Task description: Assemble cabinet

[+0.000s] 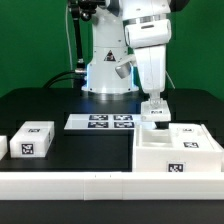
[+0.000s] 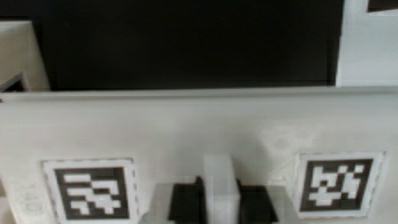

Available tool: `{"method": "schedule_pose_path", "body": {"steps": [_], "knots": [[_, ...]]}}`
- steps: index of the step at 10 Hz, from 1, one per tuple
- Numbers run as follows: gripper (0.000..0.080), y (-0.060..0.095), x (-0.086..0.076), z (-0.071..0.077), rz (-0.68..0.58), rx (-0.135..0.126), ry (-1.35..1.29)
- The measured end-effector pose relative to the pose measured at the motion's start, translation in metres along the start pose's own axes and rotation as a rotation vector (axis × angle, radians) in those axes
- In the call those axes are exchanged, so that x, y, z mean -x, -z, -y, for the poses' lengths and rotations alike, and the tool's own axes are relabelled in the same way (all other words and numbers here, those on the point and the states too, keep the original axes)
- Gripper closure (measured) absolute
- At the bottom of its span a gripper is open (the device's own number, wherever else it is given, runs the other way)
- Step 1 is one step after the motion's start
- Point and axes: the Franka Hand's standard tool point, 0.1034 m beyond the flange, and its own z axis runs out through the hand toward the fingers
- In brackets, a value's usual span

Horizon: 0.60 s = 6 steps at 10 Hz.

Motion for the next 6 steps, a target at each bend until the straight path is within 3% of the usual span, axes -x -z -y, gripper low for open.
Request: {"method": "schedule_pose_path", "body": {"steps": [6], "knots": [[0.0737,-0.0025,0.0061,-0.0022,0.017,0.000,0.103]]}}
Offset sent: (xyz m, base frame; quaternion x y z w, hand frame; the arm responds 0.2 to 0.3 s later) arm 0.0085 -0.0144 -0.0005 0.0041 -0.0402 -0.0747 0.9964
